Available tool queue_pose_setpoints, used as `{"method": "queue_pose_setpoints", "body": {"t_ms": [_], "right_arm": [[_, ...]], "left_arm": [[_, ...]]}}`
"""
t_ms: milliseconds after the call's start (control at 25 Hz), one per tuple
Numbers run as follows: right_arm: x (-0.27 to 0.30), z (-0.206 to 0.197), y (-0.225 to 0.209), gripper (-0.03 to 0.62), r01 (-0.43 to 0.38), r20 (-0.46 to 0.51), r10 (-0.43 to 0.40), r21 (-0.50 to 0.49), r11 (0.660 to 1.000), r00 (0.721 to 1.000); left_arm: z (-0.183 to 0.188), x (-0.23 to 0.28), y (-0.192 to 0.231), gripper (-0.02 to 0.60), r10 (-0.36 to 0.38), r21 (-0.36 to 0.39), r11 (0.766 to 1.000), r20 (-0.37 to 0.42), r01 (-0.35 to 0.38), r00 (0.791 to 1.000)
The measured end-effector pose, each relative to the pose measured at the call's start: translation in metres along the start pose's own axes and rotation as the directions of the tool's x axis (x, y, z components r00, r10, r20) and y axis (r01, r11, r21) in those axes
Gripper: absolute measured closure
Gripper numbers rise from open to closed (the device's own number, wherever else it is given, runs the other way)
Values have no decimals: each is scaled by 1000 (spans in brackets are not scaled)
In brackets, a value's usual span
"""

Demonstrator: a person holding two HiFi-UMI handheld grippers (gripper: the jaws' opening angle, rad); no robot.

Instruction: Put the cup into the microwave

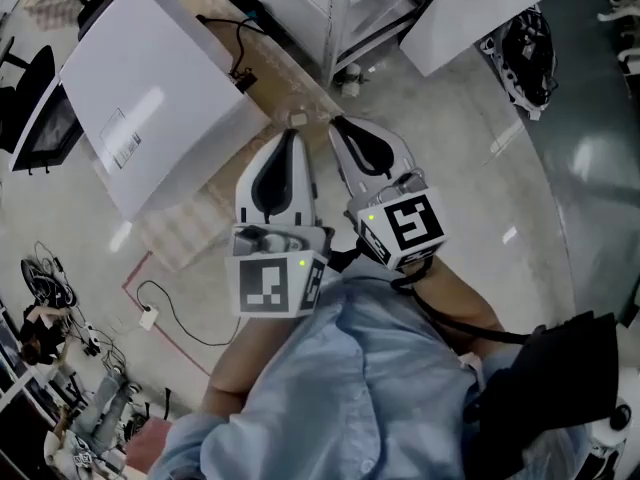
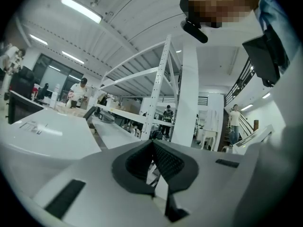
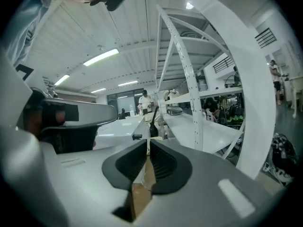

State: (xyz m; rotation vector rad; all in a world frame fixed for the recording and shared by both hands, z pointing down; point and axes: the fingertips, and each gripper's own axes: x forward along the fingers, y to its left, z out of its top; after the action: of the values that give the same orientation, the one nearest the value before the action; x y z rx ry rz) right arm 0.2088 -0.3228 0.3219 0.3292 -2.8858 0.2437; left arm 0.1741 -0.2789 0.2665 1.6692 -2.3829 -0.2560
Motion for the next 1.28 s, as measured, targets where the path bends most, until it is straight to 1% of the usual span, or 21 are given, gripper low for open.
{"method": "queue_pose_setpoints", "body": {"t_ms": [120, 240, 360, 520, 680, 840, 920, 1080, 1160, 1280], "right_arm": [[-1, -8, -2, 580, -103, -31, 102, -32, 994, 994], [-9, -13, -8, 576, -170, -55, 168, -41, 985, 984], [-7, -27, -10, 570, -245, -88, 240, -52, 968, 967], [3, -54, -9, 518, -323, -137, 312, -65, 944, 940], [20, -79, -7, 438, -381, -163, 364, -92, 920, 917], [37, -97, -11, 375, -383, -167, 362, -118, 916, 917], [44, -108, -11, 331, -395, -178, 373, -114, 912, 911], [59, -131, -12, 176, -426, -213, 399, -103, 899, 892], [65, -141, -14, 128, -438, -223, 408, -102, 893, 885], [74, -154, -15, 78, -454, -246, 418, -114, 884, 875]], "left_arm": [[-9, -4, -8, 574, 84, -18, 996, 6, -84, 996], [-12, -9, -21, 574, 150, -26, 988, 15, -149, 989], [-24, -11, -22, 574, 218, -44, 975, 14, -217, 976], [-45, -12, -16, 574, 287, -77, 956, 25, -285, 958], [-68, -11, -2, 574, 334, -94, 939, 26, -330, 942], [-94, -10, 12, 574, 367, -116, 924, -3, -364, 930], [-103, -10, 19, 574, 378, -119, 919, -13, -377, 926], [-114, -7, 28, 574, 386, -125, 915, -8, -384, 922], [-119, -7, 33, 574, 392, -129, 912, -9, -390, 920], [-130, -6, 35, 574, 381, -140, 914, -24, -381, 924]]}}
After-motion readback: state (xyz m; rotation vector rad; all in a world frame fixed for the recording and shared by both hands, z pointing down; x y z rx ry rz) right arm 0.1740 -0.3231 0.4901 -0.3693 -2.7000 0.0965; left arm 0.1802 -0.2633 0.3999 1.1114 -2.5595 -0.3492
